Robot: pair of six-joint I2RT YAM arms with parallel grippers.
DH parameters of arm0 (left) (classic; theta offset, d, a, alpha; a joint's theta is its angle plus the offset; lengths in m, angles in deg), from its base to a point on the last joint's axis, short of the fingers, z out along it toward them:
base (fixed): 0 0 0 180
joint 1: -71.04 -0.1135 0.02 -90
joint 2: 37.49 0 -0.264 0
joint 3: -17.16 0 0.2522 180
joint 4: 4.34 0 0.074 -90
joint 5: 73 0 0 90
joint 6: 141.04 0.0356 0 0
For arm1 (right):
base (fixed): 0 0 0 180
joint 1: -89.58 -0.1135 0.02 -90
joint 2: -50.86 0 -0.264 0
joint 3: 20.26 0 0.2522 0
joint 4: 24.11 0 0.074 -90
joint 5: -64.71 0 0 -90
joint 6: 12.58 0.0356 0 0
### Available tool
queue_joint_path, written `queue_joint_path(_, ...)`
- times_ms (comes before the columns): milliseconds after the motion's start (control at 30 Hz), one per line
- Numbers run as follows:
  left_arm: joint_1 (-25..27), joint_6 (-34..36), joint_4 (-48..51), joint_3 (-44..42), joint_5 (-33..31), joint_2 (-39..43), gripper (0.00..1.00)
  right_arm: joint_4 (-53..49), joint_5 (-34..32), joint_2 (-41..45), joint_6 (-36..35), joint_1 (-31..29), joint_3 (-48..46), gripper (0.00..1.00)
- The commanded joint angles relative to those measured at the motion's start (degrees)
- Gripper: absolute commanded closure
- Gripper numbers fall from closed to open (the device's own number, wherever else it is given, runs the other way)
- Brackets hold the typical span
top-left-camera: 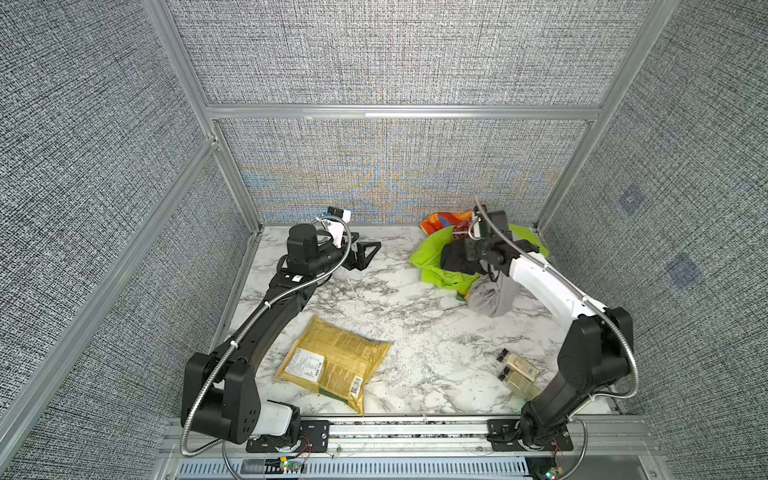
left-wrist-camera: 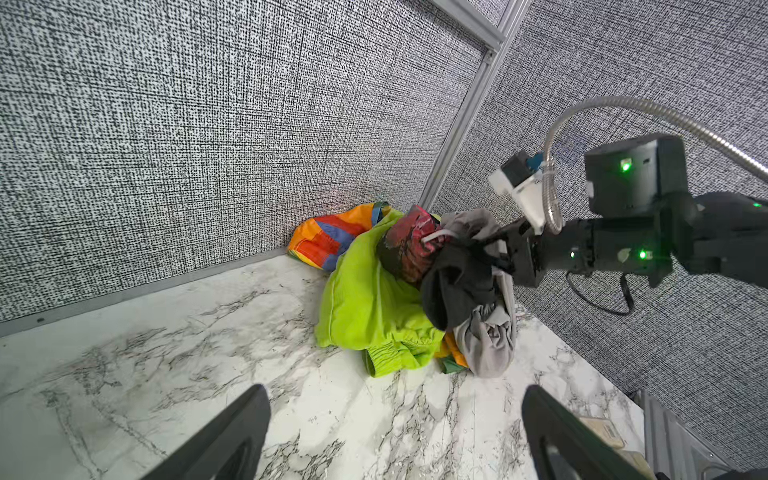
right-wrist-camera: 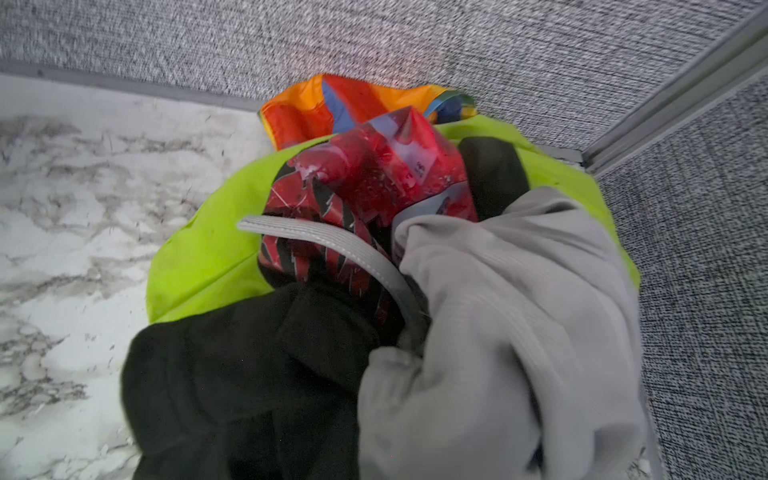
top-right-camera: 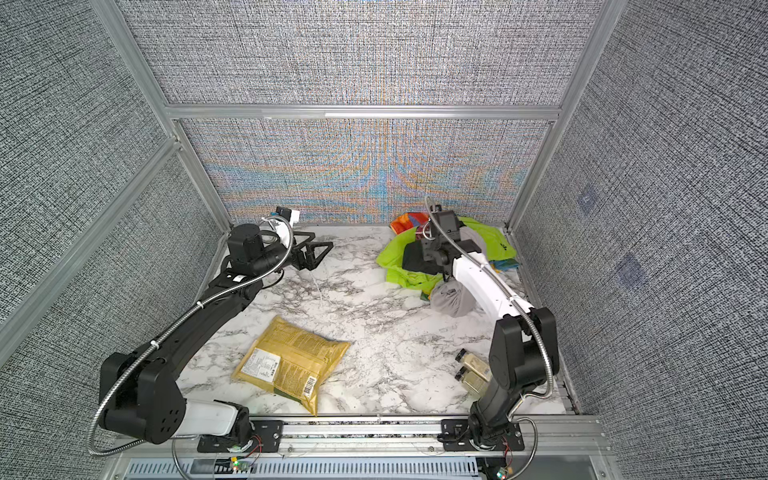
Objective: Pick out a specific cloth from the pile
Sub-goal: 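Push the right gripper into the pile toward the black red-printed t-shirt, then close the right gripper on the black t-shirt with red print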
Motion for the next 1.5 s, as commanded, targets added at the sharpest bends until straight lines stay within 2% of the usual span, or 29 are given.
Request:
queue_joint_path(0,0.29,-0.06,-2.09,-0.08,0.86,0.21,0.02,0.89,3.69,0.63,1.35,4.04,1.42,1.00)
queue_joint_path(233,0.72,-0.89,-2.57,-0.08,1.36,-0.33,0.03,3.11,13.14,-2.85,7.70,13.20,-2.61,1.00)
queue_joint_path(400,1.26,-0.90,-2.46,-0.08,1.04,-0.44,0.03,5.31,12.63,-6.21,10.83,15.14,-7.30,1.00)
queue_joint_path(700,1.61,-0.80,-1.91,0.27,0.86,-0.96,0.03,7.64,10.45,-7.93,11.41,15.12,-10.60,1.00)
queue_joint_path(867,1.61,-0.46,-1.84,0.18,0.42,-0.44,0.03,8.50,9.65,-4.38,11.09,15.14,-12.20,0.87)
queue_joint_path(1100,1.61,-0.59,-2.00,0.18,0.60,-0.36,0.03,8.00,9.67,1.14,10.63,15.14,-13.28,0.73)
queue_joint_path(1300,1.61,-0.37,-1.82,0.18,0.07,0.10,0.03,6.72,9.87,6.97,10.01,13.93,-14.36,0.46)
queue_joint_path(1467,1.61,0.22,-1.60,0.09,-0.39,0.60,0.03,6.37,6.84,15.76,9.53,9.18,-16.91,0.32)
